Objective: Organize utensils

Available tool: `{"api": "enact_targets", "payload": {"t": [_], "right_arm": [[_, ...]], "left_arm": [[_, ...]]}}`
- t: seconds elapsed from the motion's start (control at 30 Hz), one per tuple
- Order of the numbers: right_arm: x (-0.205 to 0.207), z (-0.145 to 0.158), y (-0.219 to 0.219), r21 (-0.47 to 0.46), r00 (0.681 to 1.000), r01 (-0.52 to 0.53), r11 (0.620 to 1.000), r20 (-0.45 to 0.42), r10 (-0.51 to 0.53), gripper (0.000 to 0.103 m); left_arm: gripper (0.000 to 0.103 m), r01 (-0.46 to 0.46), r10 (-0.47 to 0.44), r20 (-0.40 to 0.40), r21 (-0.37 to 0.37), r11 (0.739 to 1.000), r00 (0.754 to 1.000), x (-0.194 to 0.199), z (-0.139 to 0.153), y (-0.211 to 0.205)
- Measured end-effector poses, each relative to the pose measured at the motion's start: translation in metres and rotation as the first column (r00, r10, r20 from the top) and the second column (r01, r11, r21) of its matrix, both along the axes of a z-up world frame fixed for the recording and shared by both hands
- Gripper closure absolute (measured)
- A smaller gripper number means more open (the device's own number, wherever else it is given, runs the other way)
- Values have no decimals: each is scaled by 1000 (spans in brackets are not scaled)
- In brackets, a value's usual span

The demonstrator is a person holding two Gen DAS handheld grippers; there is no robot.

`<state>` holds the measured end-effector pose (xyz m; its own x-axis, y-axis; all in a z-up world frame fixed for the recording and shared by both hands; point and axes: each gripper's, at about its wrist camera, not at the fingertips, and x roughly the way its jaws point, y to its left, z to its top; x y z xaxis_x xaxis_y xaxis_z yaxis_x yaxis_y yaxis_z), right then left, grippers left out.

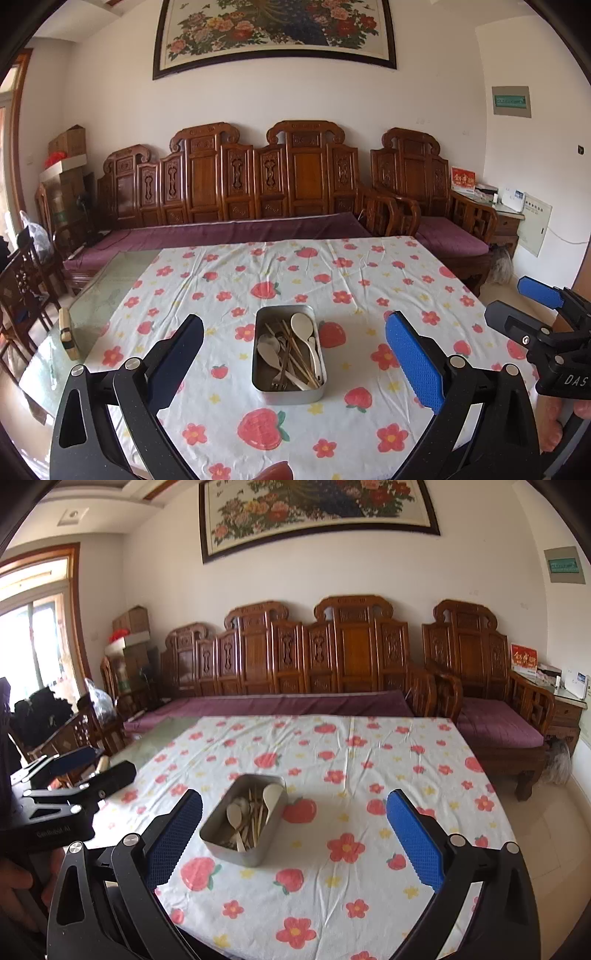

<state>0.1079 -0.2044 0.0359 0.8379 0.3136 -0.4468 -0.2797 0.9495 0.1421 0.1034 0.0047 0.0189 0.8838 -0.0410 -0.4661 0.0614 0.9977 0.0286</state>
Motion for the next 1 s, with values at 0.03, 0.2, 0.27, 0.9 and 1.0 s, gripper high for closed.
{"api": "enact_targets", "payload": {"t": [0.03, 0.2, 0.27, 0.9, 1.0], "right_arm": [[-3, 3, 0, 0, 1000, 3, 1000, 11, -3, 3], [-16, 15, -6, -5, 998, 32, 999, 61, -31, 3], [-20, 16, -9, -3, 997, 38, 999, 69, -38, 3], [-26, 15, -9, -2, 997, 42, 999, 62, -42, 3], [-27, 14, -9, -1, 997, 47, 999, 62, -47, 3]], "left_arm": [[8, -1, 1, 3, -2, 1000, 1000, -2, 2, -1], [8, 6, -6, 13, -15, 1000, 1000, -11, 12, -4], [8, 9, -9, 19, -19, 1000, 1000, -14, 12, -5], [8, 30, -29, 27, -61, 998, 999, -21, 7, -5], [8, 30, -28, 28, -59, 998, 999, -22, 7, -6]]}}
